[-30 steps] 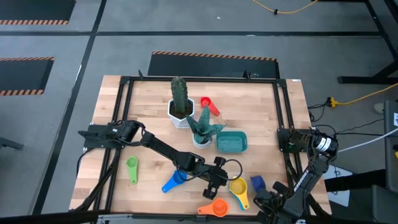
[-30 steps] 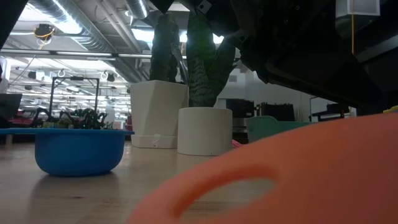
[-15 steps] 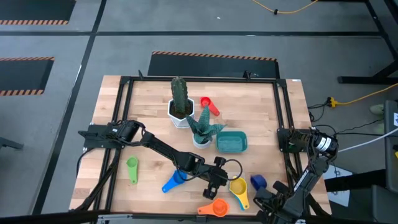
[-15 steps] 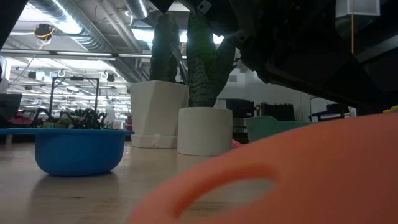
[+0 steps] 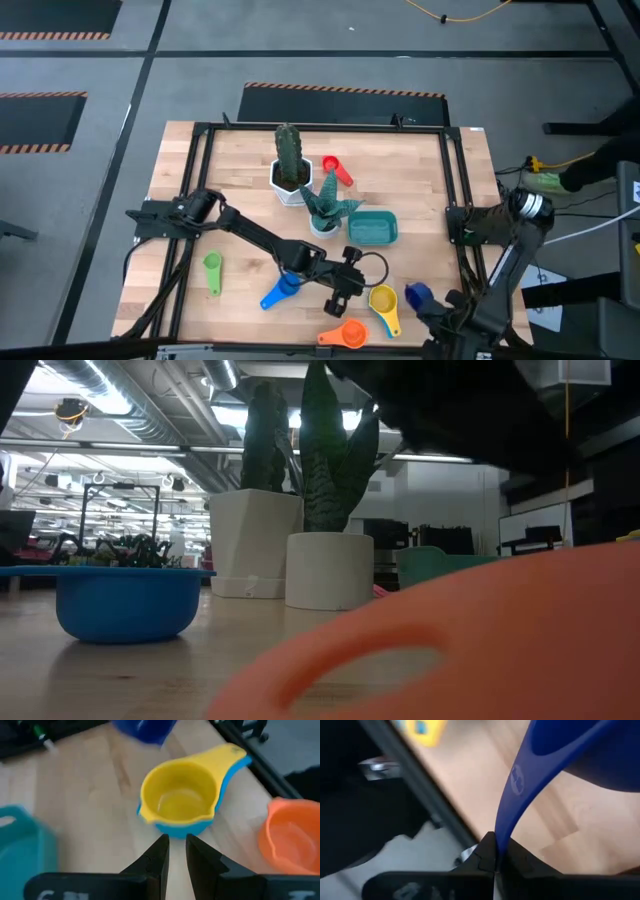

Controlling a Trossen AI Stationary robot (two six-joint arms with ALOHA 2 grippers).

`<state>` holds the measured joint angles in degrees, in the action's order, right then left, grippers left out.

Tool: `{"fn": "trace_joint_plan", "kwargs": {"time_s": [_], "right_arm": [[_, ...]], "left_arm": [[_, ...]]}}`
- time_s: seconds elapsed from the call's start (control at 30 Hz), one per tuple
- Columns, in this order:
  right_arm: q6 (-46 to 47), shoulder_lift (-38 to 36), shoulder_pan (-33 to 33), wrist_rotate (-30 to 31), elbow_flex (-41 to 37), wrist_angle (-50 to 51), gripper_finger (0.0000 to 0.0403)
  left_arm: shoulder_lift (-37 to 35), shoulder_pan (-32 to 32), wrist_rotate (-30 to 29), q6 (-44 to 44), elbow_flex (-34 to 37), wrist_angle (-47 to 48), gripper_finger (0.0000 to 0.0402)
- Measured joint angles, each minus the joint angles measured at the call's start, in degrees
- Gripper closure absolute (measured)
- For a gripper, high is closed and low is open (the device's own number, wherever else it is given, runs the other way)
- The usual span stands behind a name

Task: Nest measuring cups in basket
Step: Stack the dark blue measuring cup on top of the yellow measuring cup

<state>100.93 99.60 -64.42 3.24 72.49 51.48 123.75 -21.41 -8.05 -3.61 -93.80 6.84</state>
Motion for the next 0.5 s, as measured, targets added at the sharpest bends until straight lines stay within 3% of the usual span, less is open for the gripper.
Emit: {"fn": "trace_joint_plan", "kwargs": {"time_s": [0.13, 0.37, 0.5], "right_arm": [[-0.1, -4.5, 0.0, 4.9, 0.0, -4.9, 0.0389], [-6.6, -6.5, 0.0, 23.4, 0.1, -14.4, 0.0390], [-8.0, -4.2, 0.0, 26.4, 0.1, -16.7, 0.0389]], "left_arm": [[-1.3, 0.0, -0.4, -0.2, -0.1, 0.7, 0.0344], [-2.2, 0.0, -0.4, -1.5, -0.1, 1.0, 0.0344], [-2.4, 0.0, -0.4, -1.5, -0.1, 1.2, 0.0344]]}}
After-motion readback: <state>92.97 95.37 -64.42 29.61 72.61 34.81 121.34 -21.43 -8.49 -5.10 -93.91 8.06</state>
